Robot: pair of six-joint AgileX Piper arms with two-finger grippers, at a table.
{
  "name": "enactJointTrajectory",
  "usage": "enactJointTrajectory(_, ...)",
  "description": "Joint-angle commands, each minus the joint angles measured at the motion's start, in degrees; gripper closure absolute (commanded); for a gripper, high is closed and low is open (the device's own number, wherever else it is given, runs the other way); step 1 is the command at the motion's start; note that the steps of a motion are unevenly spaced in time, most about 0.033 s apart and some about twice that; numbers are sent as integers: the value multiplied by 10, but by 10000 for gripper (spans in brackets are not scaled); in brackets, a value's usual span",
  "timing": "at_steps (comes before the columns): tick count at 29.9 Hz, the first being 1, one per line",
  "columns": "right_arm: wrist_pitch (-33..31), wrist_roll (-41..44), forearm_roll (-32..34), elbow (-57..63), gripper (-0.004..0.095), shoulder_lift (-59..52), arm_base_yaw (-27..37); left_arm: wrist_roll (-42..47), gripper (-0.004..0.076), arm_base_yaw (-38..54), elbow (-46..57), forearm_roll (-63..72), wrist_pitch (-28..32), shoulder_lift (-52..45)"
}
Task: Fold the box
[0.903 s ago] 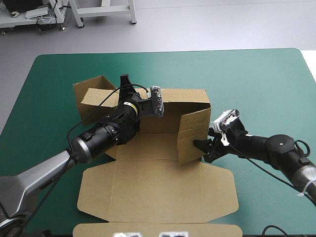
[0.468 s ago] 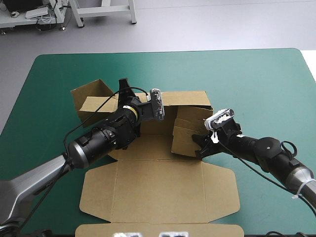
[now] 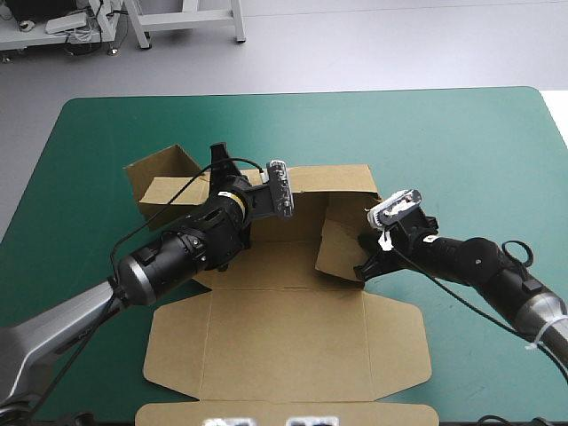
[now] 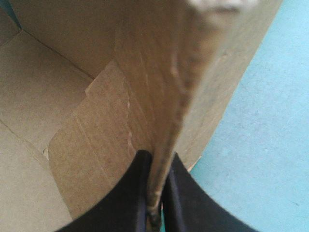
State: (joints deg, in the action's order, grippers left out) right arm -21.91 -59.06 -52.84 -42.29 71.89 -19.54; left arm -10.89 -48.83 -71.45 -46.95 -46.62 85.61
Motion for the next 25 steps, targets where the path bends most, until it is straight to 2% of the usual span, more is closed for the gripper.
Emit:
enactJointTrajectory(1,-55,30,53,-44,925,-10,-3,10,732,-7,-7,37,18,-13)
enactJointTrajectory(6,-97,63,93,-65,925,-10,-3,10,732,-7,-7,37,17,-13)
enactJointTrajectory(11,-100,105,132,-69,925,-10,-3,10,732,-7,-7,37,17,-13)
enactJointTrajectory(18,-106,108,133,-69,911,-10,-3,10,732,-7,-7,37,18,-13)
enactJointTrajectory(21,-111,108,133,-69,797,-10,-3,10,732,-7,-7,37,18,-13)
enactJointTrajectory(25,-122,109,133,-69,506,-11,-3,10,732,-7,-7,37,18,-13)
